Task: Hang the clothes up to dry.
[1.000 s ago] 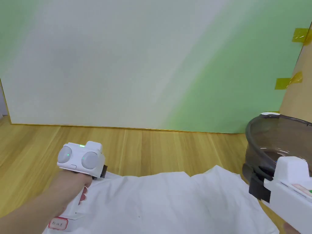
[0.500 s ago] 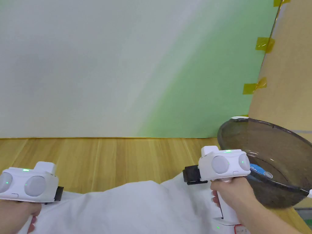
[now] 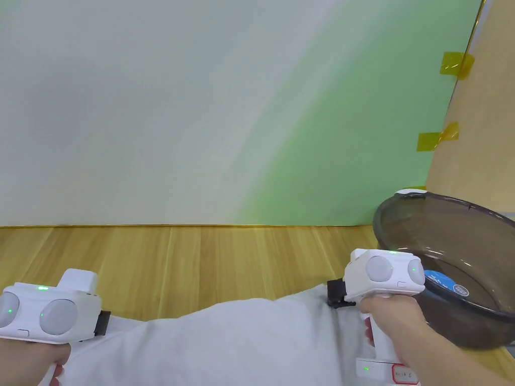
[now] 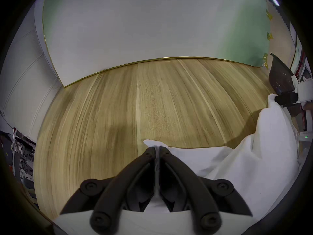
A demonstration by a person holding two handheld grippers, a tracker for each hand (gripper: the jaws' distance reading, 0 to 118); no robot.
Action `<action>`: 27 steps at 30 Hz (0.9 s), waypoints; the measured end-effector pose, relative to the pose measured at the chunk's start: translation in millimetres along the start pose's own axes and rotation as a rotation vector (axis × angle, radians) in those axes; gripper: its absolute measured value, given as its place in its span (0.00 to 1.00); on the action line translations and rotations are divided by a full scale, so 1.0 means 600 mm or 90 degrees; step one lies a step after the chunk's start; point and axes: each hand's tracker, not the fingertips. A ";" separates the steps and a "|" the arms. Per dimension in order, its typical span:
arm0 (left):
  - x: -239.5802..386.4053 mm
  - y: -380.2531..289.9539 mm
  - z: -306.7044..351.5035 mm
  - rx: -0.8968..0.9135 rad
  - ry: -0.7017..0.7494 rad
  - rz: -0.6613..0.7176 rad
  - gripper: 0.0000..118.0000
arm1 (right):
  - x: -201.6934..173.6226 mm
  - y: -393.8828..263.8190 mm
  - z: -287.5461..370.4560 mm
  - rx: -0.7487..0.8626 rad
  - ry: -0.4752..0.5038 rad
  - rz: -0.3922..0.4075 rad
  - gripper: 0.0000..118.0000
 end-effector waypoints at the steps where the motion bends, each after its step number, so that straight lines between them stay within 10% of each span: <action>1: 0.000 0.000 -0.001 0.003 0.000 0.002 0.05 | 0.002 0.001 0.002 -0.001 0.016 -0.010 0.24; 2: 0.001 0.001 -0.002 0.006 0.000 0.004 0.05 | -0.002 0.000 -0.001 -0.009 0.046 -0.029 0.08; 10: -0.017 0.006 0.048 0.067 -0.038 0.032 0.05 | -0.026 -0.009 0.097 0.159 0.049 0.015 0.08; 27: -0.105 0.234 0.697 0.556 0.018 0.014 0.05 | -0.033 0.100 0.763 0.620 0.061 0.129 0.08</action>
